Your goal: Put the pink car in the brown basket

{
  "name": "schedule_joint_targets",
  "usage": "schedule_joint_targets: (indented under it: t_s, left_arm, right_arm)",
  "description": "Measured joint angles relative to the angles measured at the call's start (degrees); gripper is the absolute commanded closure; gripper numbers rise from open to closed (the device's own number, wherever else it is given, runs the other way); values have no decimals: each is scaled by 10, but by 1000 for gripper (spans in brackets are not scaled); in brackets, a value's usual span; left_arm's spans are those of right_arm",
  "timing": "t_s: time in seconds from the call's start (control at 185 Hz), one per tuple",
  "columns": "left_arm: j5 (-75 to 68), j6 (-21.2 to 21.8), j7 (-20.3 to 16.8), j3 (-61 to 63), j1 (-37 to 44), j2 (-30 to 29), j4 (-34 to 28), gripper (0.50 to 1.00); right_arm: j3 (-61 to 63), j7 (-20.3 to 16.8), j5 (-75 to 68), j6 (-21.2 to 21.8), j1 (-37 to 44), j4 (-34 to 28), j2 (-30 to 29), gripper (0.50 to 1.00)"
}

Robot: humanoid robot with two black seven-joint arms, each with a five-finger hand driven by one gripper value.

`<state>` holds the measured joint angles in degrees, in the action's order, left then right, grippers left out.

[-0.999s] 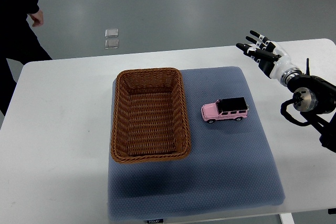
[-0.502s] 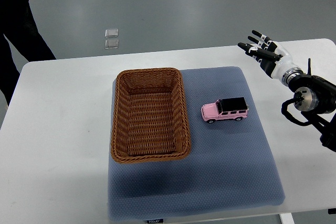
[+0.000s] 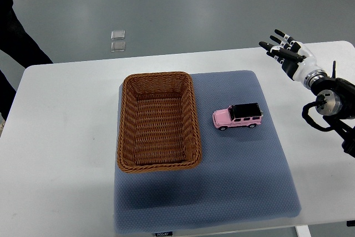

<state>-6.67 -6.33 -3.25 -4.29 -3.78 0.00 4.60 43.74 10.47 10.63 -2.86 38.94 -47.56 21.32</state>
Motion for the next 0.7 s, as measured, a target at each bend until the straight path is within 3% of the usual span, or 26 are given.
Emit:
schedule_joint_targets:
  t_s: [0.702]
  left_arm:
    - [-1,0,0,0,8,0,2,500]
  right_arm:
    - [-8,6,9,7,-1,-6,3,581]
